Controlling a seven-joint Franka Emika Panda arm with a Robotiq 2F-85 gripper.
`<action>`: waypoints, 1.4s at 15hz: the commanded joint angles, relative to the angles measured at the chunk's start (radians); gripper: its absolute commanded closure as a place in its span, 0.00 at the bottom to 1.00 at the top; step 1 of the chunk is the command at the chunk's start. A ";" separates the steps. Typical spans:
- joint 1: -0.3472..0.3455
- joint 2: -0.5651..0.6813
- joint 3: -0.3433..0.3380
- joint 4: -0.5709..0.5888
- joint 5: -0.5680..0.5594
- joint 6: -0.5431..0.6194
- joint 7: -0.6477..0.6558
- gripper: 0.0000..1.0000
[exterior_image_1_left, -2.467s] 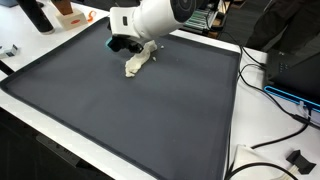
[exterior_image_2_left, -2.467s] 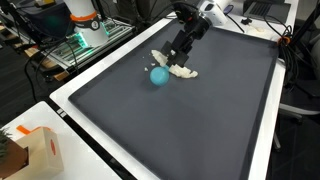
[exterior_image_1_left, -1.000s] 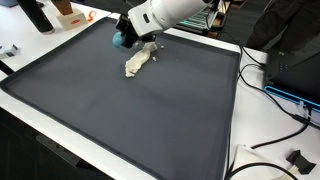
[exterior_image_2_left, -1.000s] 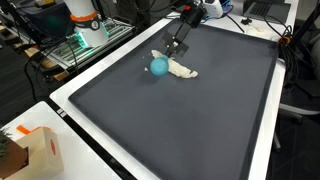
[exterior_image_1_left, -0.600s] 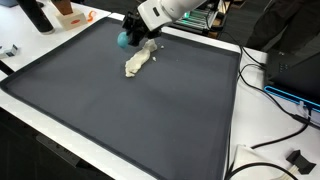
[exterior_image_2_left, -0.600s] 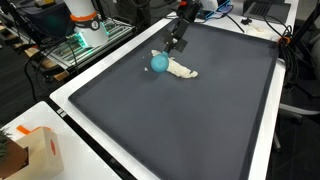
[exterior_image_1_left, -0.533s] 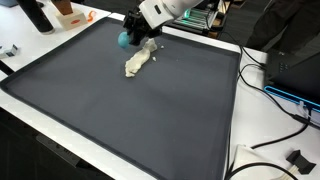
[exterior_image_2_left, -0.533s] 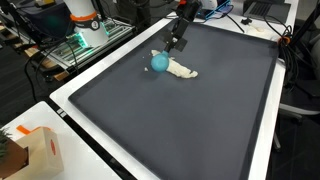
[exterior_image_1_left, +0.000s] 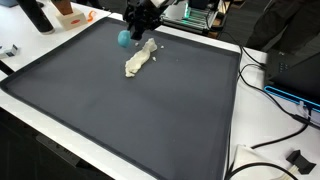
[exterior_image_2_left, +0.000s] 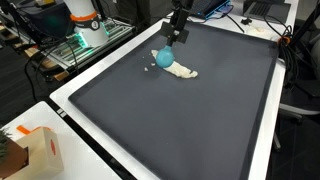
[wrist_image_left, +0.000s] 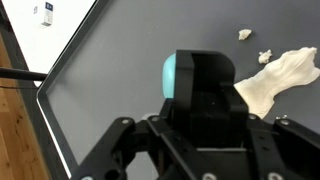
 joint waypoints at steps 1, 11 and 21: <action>-0.044 -0.103 0.006 -0.086 0.044 0.115 -0.068 0.75; -0.121 -0.248 -0.042 -0.203 0.408 0.421 -0.362 0.75; -0.121 -0.292 -0.154 -0.212 1.091 0.438 -0.900 0.75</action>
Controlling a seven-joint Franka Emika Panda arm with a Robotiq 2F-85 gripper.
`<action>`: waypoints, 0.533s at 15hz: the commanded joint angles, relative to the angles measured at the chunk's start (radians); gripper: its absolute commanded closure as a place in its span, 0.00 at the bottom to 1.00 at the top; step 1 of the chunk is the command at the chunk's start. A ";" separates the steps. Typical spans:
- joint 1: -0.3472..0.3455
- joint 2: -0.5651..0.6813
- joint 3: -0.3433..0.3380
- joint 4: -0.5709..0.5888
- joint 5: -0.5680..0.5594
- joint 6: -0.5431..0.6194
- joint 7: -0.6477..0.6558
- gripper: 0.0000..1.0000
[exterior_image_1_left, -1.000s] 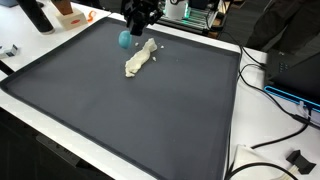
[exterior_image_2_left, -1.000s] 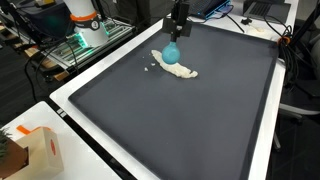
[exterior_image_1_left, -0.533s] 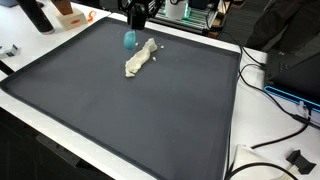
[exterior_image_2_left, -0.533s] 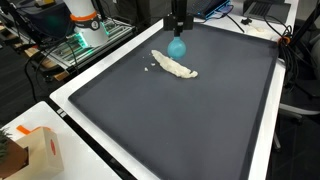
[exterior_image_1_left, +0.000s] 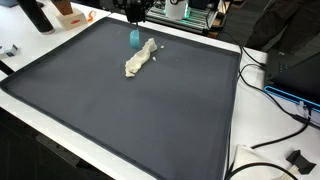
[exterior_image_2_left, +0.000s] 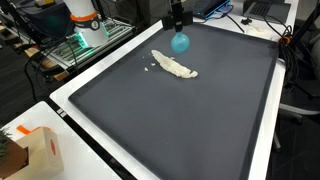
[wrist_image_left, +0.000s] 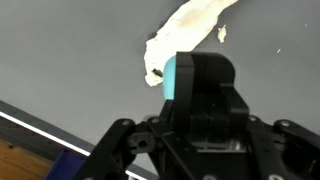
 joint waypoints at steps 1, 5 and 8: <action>0.001 -0.032 -0.045 -0.014 0.216 -0.025 -0.175 0.75; -0.015 0.006 -0.077 0.033 0.389 -0.099 -0.269 0.75; -0.040 0.043 -0.087 0.073 0.441 -0.177 -0.252 0.75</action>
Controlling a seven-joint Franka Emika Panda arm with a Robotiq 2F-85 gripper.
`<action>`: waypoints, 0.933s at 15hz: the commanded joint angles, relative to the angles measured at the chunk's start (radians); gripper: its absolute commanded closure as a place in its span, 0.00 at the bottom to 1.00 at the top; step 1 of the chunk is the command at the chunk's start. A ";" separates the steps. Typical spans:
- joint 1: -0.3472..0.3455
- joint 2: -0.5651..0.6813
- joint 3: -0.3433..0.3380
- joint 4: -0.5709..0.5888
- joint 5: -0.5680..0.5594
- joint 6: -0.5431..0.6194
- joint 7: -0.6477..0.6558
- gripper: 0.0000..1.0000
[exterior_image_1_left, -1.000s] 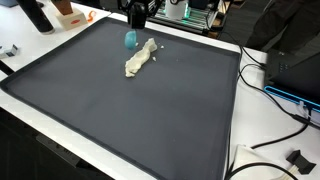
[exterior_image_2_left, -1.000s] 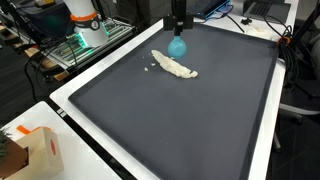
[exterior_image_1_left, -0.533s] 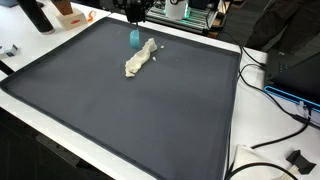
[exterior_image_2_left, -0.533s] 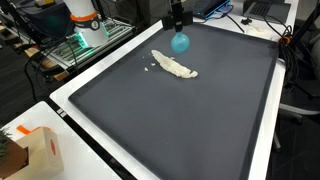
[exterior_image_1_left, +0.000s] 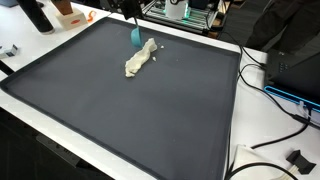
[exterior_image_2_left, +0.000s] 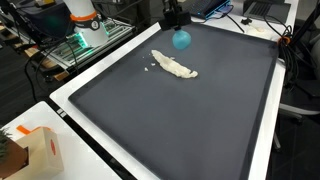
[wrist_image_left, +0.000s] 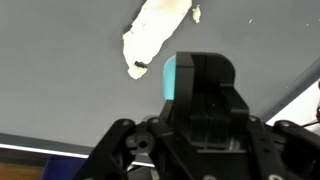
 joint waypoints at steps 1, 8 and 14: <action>-0.032 0.047 -0.013 0.057 0.079 -0.104 -0.017 0.75; -0.112 0.131 -0.023 0.137 0.277 -0.278 -0.104 0.75; -0.192 0.228 -0.034 0.205 0.406 -0.446 -0.156 0.75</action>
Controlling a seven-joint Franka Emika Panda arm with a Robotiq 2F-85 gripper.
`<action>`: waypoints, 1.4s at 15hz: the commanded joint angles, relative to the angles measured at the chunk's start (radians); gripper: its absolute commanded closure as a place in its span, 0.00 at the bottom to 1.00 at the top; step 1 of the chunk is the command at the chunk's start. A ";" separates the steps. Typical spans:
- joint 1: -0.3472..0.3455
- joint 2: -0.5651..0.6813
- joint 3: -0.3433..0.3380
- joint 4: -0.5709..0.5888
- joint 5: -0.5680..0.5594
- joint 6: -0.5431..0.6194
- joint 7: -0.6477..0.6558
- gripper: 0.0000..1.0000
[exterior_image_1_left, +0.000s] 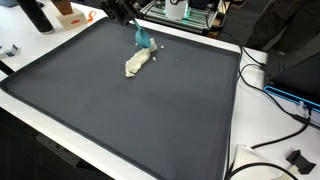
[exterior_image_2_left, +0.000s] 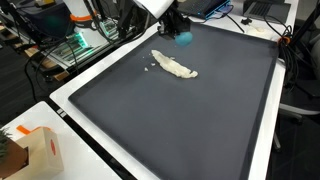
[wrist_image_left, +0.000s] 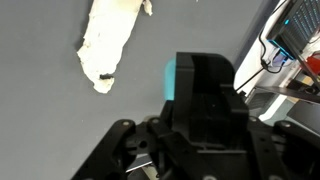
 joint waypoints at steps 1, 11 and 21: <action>-0.049 0.076 -0.009 0.061 0.071 -0.116 -0.011 0.75; -0.080 0.250 0.005 0.164 0.089 -0.159 0.228 0.75; -0.111 0.326 0.008 0.187 0.102 -0.162 0.379 0.75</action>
